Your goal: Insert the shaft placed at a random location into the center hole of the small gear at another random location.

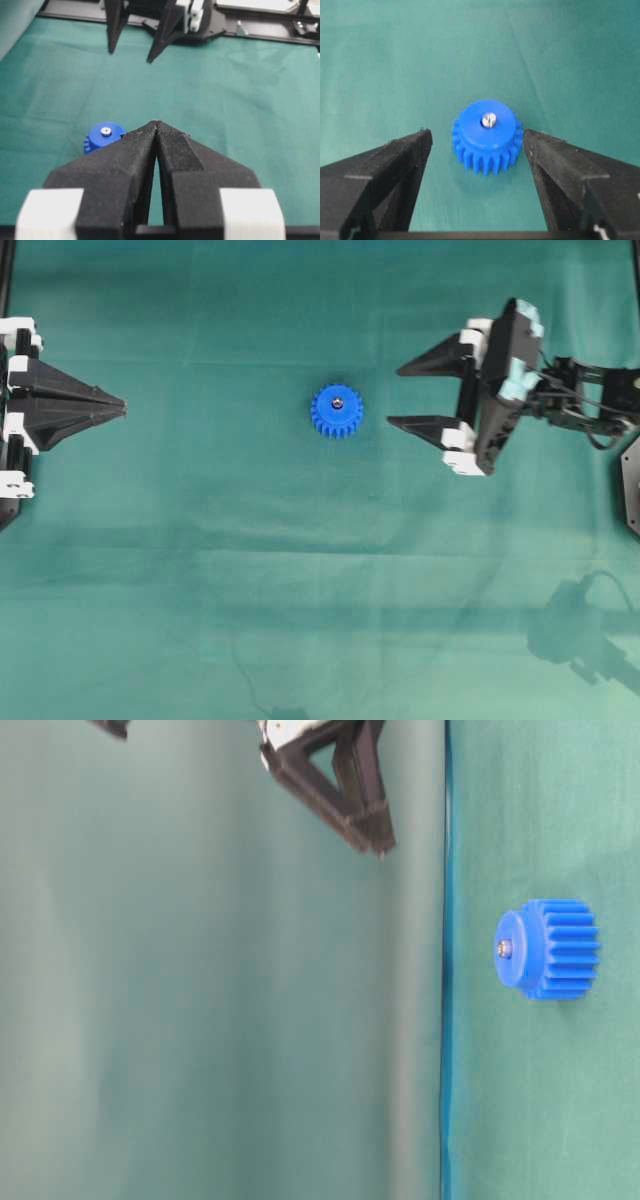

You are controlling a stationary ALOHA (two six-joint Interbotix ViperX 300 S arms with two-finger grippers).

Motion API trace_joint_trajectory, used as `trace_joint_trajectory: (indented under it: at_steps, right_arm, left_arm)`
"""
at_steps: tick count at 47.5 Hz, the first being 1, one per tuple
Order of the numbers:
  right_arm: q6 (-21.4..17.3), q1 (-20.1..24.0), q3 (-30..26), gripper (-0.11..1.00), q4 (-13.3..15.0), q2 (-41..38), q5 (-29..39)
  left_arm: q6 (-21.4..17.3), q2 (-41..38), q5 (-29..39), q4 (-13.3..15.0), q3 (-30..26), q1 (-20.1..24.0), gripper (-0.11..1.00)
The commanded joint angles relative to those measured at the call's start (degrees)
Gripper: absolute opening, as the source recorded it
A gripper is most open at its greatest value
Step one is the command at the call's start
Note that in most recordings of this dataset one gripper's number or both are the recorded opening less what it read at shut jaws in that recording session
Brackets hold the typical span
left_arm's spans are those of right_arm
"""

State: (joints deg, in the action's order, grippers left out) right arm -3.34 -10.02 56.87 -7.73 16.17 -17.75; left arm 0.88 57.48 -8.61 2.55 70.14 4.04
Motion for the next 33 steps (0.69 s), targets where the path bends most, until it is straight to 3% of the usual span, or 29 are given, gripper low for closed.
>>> trace_joint_trajectory:
  at_steps: [1, 33]
  right_arm:
    - [-0.1, 0.3, 0.5, 0.74, -0.2, 2.5, 0.2]
    - [-0.1, 0.3, 2.9, 0.74, -0.2, 5.6, 1.5]
  left_arm:
    - [0.1, -0.3, -0.3, 0.0, -0.5, 0.2, 0.00]
    - [0.1, -0.2, 0.0, 0.0, -0.5, 0.2, 0.00]
